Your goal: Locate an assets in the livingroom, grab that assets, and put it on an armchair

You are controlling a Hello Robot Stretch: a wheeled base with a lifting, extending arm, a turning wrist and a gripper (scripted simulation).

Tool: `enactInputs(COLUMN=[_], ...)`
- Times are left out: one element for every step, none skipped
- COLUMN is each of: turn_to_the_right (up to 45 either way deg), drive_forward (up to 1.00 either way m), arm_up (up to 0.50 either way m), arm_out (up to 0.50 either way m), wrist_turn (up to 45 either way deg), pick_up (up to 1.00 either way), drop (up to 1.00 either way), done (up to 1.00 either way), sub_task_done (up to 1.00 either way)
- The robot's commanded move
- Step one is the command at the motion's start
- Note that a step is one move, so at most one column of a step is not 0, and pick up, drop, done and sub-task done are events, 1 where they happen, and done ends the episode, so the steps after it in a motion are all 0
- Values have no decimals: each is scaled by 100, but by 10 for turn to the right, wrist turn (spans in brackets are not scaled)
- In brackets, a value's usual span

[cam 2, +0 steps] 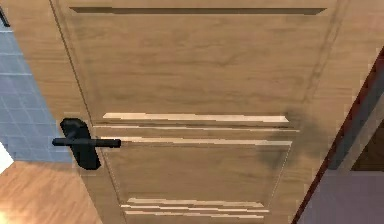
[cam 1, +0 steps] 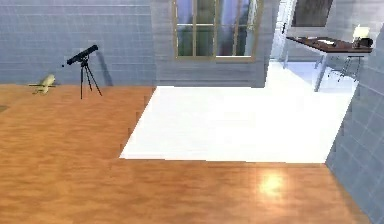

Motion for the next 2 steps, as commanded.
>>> enactInputs(turn_to_the_right=[0, 360], drive_forward=[50, 0], arm_up=[0, 0], arm_out=[0, 0], wrist_turn=[0, 0], pick_up=[0, 0], drop=[0, 0], done=[0, 0], sub_task_done=[0, 0])
